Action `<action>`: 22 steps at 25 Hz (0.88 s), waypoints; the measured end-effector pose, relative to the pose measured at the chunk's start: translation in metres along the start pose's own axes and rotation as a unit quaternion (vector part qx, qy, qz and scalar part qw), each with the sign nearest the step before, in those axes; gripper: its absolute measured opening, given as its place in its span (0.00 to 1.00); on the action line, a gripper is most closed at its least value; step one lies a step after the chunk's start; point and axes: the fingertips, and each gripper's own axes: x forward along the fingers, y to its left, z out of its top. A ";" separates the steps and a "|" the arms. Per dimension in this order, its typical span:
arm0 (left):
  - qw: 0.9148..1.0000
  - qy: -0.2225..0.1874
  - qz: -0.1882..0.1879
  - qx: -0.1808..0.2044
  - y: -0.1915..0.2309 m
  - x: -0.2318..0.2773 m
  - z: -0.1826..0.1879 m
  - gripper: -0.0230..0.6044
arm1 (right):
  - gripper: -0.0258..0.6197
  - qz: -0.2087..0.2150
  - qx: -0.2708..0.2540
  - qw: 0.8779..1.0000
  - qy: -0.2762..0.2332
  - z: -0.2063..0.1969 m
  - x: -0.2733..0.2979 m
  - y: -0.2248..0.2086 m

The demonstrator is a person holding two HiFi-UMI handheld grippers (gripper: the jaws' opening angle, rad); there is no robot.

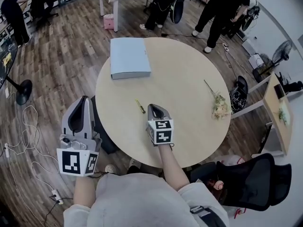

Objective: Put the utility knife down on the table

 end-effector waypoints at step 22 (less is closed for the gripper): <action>0.990 -0.028 -0.135 -0.037 -0.037 -0.001 0.028 0.05 | 0.06 -0.122 0.021 0.980 -0.153 0.075 -0.157 0.002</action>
